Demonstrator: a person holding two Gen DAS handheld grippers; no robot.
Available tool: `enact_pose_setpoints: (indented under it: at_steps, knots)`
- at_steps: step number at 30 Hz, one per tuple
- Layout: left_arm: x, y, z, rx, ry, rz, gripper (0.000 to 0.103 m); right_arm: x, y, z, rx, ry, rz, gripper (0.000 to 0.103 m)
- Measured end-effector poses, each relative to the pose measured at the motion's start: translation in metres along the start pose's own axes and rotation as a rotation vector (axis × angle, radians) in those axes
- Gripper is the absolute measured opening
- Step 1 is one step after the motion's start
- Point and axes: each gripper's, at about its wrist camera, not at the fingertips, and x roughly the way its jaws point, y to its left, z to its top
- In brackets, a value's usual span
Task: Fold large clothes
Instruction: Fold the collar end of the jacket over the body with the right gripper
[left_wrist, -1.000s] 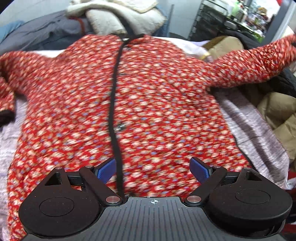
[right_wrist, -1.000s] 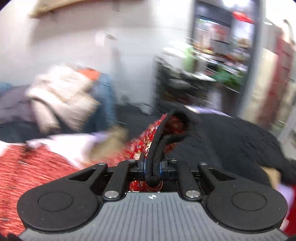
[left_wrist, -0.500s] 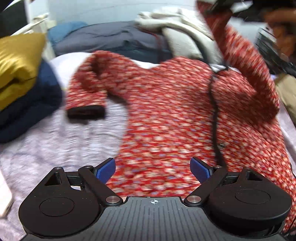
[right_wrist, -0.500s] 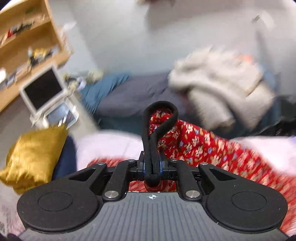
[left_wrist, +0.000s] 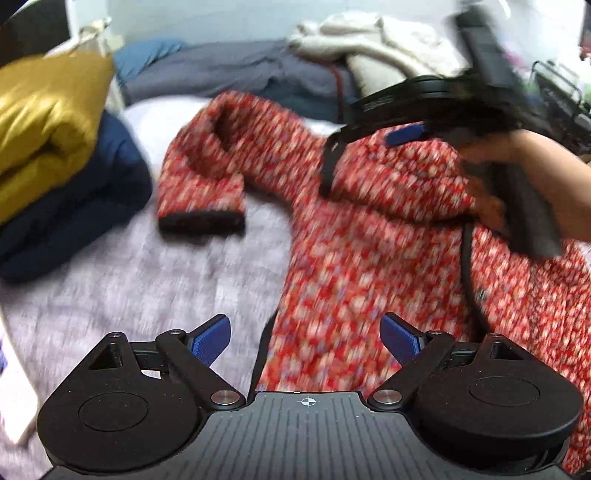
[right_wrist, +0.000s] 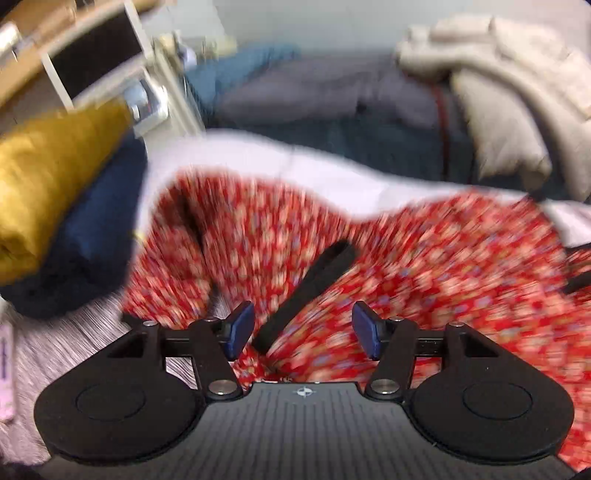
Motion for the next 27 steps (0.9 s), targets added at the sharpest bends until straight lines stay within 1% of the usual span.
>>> enact_pose_setpoints:
  at_steps: [2, 3, 4, 5, 6, 7, 8, 10, 12, 14, 15, 16, 18, 19, 21, 23, 25, 26, 27]
  knots:
    - [0.003, -0.008, 0.017, 0.006, -0.057, -0.027, 0.103, -0.052, -0.021, -0.001, 0.032, -0.115, 0.016, 0.071]
    - [0.006, -0.013, 0.028, 0.004, -0.087, -0.050, 0.103, -0.069, -0.029, 0.001, 0.039, -0.146, 0.005, 0.071]
    - [0.010, -0.019, 0.039, 0.007, -0.116, -0.079, 0.103, -0.085, -0.041, 0.003, 0.037, -0.155, -0.036, 0.071]
    - [0.018, -0.027, 0.052, 0.019, -0.141, -0.108, 0.103, -0.097, -0.056, 0.001, 0.031, -0.145, -0.093, 0.071]
    - [0.027, -0.037, 0.065, 0.037, -0.166, -0.131, 0.103, -0.106, -0.071, -0.001, 0.025, -0.128, -0.151, 0.068]
    - [0.038, -0.045, 0.075, 0.051, -0.193, -0.155, 0.103, -0.111, -0.085, -0.005, 0.019, -0.109, -0.205, 0.062]
    - [0.052, -0.054, 0.085, 0.061, -0.210, -0.184, 0.103, -0.115, -0.100, -0.009, 0.016, -0.091, -0.249, 0.059]
    - [0.085, -0.074, 0.110, 0.085, -0.184, -0.226, 0.103, -0.121, -0.125, -0.019, 0.008, -0.055, -0.313, 0.049]
    - [0.115, -0.092, 0.131, 0.105, -0.169, -0.241, 0.103, -0.122, -0.141, -0.029, -0.028, -0.021, -0.348, 0.049]
    - [0.138, -0.105, 0.140, 0.133, -0.158, -0.228, 0.103, -0.121, -0.149, -0.040, -0.063, -0.008, -0.357, 0.051]
    - [0.150, -0.109, 0.140, 0.151, -0.130, -0.204, 0.103, -0.115, -0.151, -0.046, -0.084, 0.006, -0.355, 0.058]
    - [0.167, -0.112, 0.139, 0.159, -0.070, -0.167, 0.103, -0.110, -0.153, -0.053, -0.103, 0.036, -0.372, 0.062]
    - [0.197, -0.108, 0.131, 0.121, 0.044, -0.127, 0.103, -0.093, -0.162, -0.070, -0.098, 0.104, -0.425, 0.062]
    - [0.207, -0.104, 0.124, 0.117, 0.062, -0.129, 0.103, -0.088, -0.169, -0.078, -0.067, 0.130, -0.427, 0.062]
    - [0.212, -0.101, 0.112, 0.151, 0.018, -0.142, 0.103, -0.081, -0.185, -0.092, 0.007, 0.163, -0.405, 0.062]
    - [0.212, -0.108, 0.113, 0.181, 0.023, -0.120, 0.103, -0.080, -0.191, -0.098, 0.039, 0.135, -0.394, 0.063]
    - [0.207, -0.112, 0.120, 0.169, 0.043, -0.099, 0.103, -0.081, -0.185, -0.090, 0.039, 0.149, -0.419, 0.062]
    - [0.203, -0.114, 0.124, 0.160, 0.044, -0.093, 0.103, -0.086, -0.179, -0.084, 0.028, 0.136, -0.435, 0.061]
    - [0.196, -0.115, 0.126, 0.154, 0.037, -0.088, 0.103, -0.093, -0.172, -0.079, 0.020, 0.101, -0.441, 0.061]
